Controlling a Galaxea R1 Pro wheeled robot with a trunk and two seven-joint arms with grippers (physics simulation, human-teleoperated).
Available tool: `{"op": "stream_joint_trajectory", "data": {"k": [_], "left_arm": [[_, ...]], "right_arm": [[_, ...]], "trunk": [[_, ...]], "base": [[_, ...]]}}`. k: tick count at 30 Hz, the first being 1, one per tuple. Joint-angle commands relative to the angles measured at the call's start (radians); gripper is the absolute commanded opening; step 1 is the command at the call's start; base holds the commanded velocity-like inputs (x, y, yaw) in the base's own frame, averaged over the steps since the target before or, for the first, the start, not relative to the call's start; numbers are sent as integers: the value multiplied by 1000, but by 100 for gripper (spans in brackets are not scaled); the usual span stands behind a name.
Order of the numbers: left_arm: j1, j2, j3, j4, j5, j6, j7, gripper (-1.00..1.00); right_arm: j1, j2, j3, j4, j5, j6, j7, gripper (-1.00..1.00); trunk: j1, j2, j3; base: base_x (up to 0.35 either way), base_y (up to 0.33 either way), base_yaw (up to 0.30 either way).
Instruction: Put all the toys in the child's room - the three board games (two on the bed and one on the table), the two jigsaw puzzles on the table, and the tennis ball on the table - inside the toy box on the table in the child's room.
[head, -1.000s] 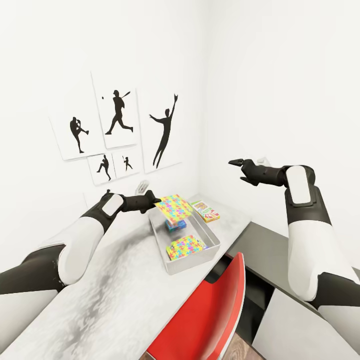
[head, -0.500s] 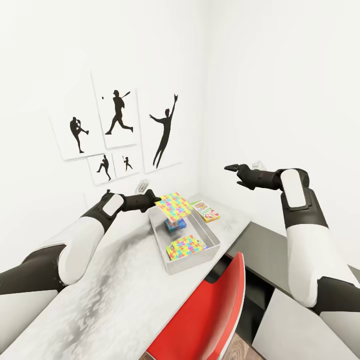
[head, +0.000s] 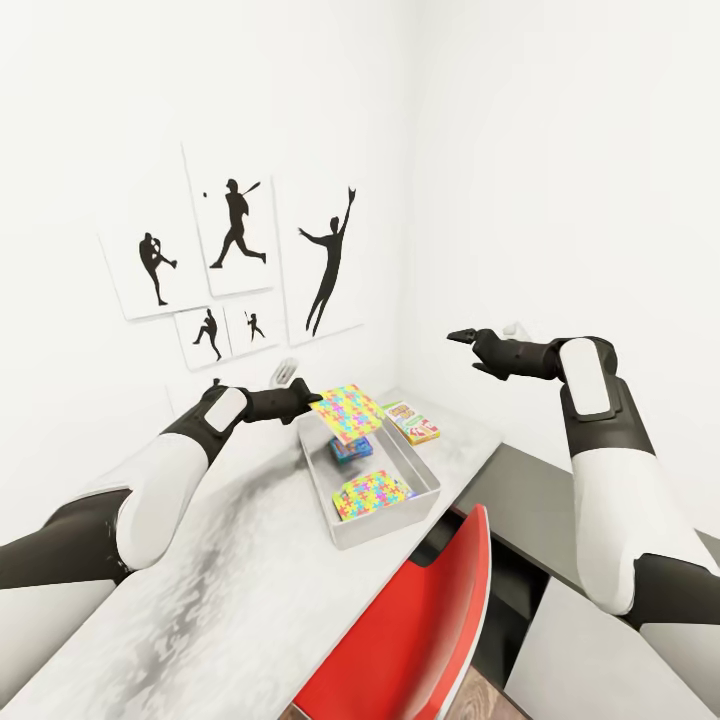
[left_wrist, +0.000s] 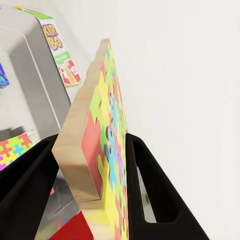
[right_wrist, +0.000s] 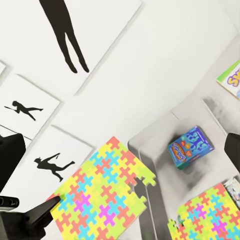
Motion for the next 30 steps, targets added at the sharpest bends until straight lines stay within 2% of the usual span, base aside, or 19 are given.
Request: {"op": "stream_joint_trajectory", "data": {"k": [1,16,21,30], "left_arm": [[-1,-1,8,-1,-2,7,-1,-100],[-1,-1,8,-3,-2,7,-2,-100],[-1,-1,8,-4,-2,8,-2,-100],[-1,-1,10,-6,-1,9,-2,-100]], "right_arm": [[-1,0,-1,0,-8,4,-7,100],[-3,2,0,3,-8,4,-8,100],[-4,2,15,7,-9,4,-8,100],[-5,2,19,9,-9,4,-8,100]], "trunk": [[5,-10,-6],[5,-10,-6],[5,-10,-6],[5,-10,-7]], "base": [[0,0,0],[0,0,0],[0,0,0],[0,0,0]]}}
